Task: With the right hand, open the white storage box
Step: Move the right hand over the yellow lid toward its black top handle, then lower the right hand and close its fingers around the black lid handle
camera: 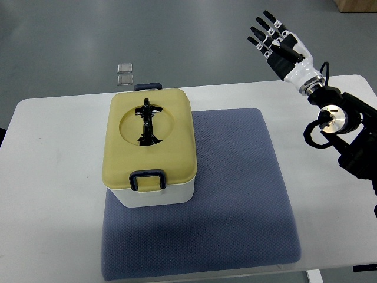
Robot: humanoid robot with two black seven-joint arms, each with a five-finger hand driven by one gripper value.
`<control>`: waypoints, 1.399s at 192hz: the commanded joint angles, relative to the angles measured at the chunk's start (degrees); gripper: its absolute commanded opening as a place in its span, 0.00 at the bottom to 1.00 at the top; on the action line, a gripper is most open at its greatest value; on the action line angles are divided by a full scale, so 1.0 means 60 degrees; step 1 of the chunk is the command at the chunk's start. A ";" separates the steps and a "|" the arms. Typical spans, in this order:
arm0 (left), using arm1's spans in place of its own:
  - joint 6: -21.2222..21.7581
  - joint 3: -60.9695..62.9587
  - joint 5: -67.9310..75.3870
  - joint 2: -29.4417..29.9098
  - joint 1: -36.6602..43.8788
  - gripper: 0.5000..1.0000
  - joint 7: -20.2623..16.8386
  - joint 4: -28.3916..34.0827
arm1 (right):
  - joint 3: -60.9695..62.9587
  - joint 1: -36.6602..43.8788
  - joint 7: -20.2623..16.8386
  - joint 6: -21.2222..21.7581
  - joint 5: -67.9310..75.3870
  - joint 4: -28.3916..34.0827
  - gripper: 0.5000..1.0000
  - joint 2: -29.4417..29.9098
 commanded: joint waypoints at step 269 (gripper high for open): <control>-0.0002 0.0015 0.0000 0.0000 -0.0014 1.00 -0.0006 0.0013 | -0.4960 0.3257 0.0880 -0.3402 -1.2323 0.3553 0.85 -0.0785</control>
